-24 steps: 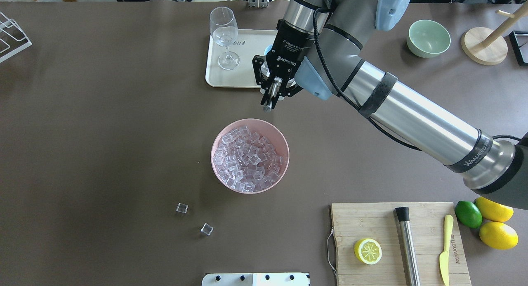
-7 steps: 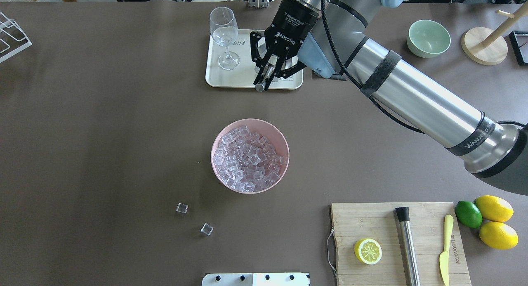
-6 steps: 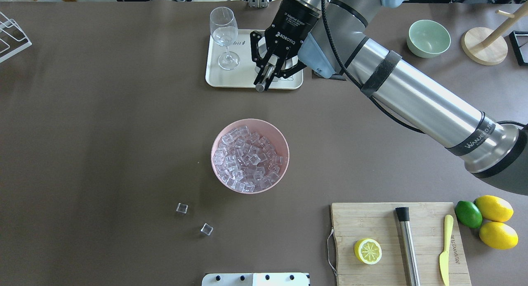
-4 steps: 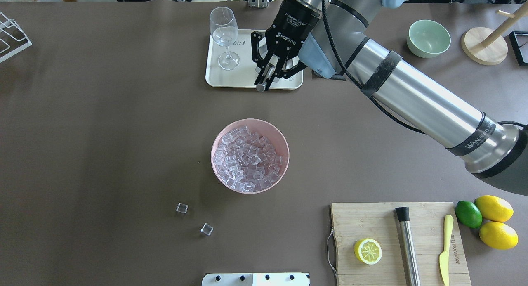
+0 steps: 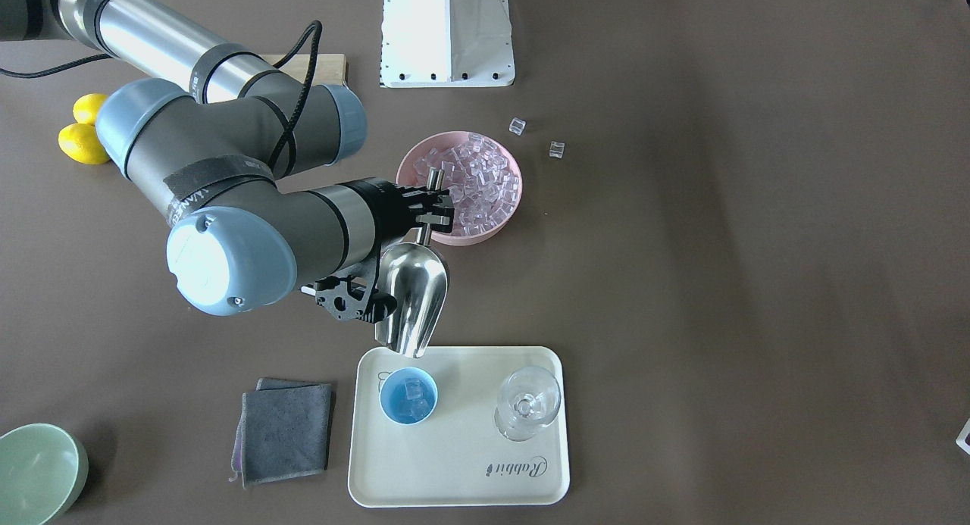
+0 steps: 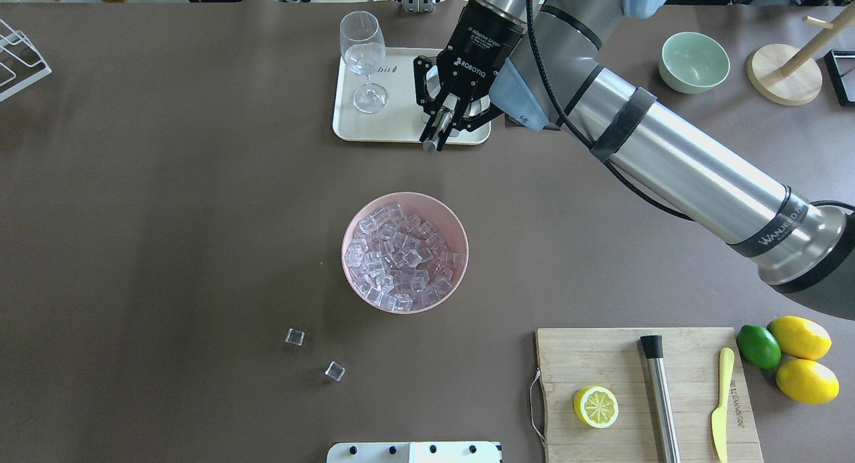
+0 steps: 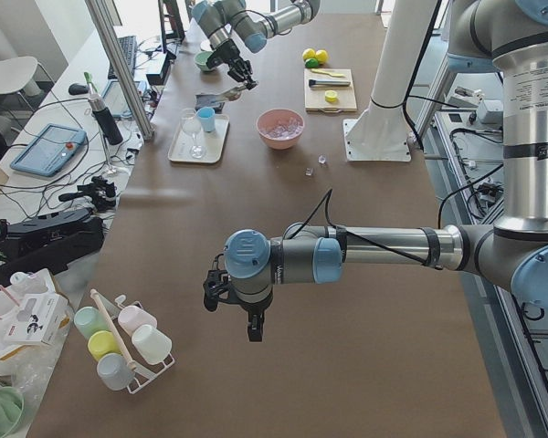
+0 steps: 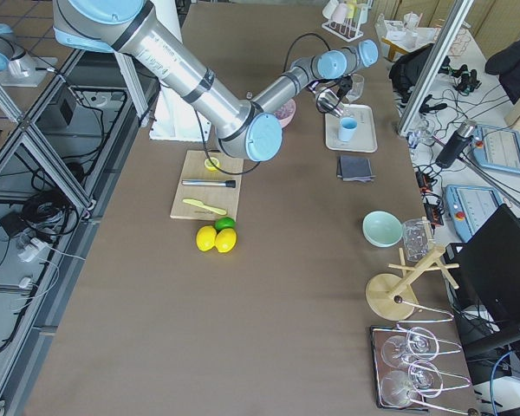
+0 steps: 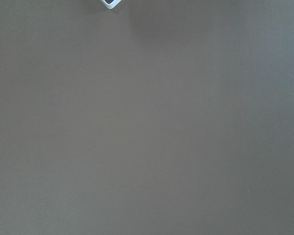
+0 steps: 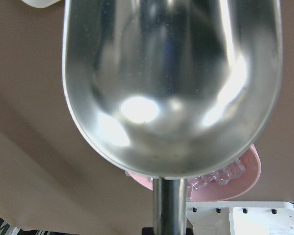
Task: Put ice in cup with scoop
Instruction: 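Carry the empty scoop back toward its spot near the cutting board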
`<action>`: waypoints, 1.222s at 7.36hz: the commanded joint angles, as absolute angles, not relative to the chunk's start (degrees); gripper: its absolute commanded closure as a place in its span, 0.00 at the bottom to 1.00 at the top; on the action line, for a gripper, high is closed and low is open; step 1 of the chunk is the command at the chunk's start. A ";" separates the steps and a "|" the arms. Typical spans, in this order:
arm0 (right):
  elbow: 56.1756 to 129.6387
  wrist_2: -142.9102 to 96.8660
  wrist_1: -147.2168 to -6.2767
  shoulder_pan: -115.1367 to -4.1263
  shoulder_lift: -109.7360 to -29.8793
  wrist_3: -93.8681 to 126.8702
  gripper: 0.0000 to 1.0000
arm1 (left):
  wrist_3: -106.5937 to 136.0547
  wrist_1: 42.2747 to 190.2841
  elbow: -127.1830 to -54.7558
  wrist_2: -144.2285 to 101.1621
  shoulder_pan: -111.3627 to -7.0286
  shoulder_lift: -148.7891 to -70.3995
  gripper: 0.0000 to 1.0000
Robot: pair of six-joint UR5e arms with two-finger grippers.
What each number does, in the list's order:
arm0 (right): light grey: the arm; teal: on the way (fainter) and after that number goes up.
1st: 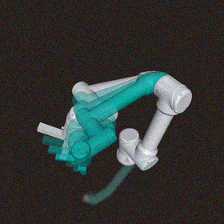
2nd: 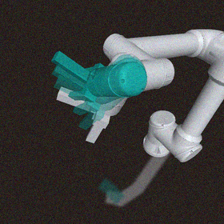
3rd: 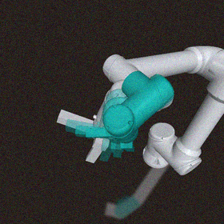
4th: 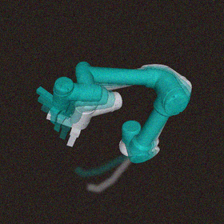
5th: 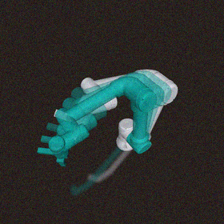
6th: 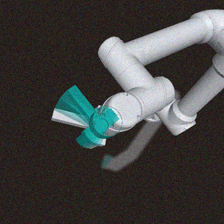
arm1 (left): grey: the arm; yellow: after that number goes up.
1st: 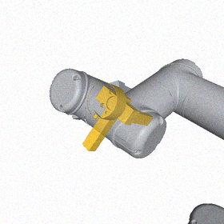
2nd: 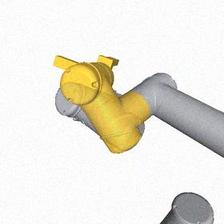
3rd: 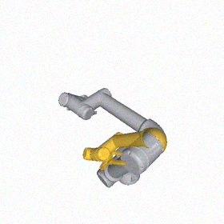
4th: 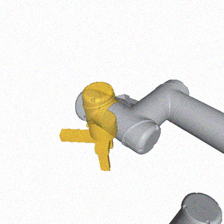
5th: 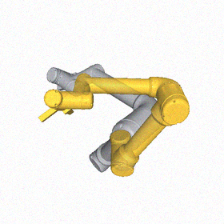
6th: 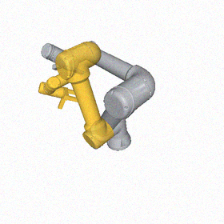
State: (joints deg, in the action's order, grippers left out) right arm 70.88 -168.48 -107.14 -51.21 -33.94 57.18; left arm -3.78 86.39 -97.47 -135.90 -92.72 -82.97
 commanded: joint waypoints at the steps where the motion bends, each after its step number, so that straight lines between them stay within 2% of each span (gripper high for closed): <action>1: 79.67 -162.71 -107.14 -51.15 -41.27 57.30 1.00 | -3.78 86.31 -97.56 -135.26 -92.72 -82.97 0.02; 5: 105.67 -143.32 -107.14 -50.37 -63.05 57.13 1.00 | -3.78 86.31 -97.91 -135.26 -92.64 -83.06 0.02; 7: 113.34 -137.05 -107.05 -47.74 -72.29 54.86 1.00 | -3.78 86.31 -98.00 -135.26 -92.64 -83.06 0.02; 9: 114.26 -134.40 -106.70 -42.92 -77.24 48.54 1.00 | -3.78 86.31 -98.00 -135.26 -92.64 -83.06 0.02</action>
State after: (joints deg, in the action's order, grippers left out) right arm 112.70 -137.33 -106.98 -47.03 -72.65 52.99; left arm -3.78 86.31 -97.97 -135.26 -92.64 -83.05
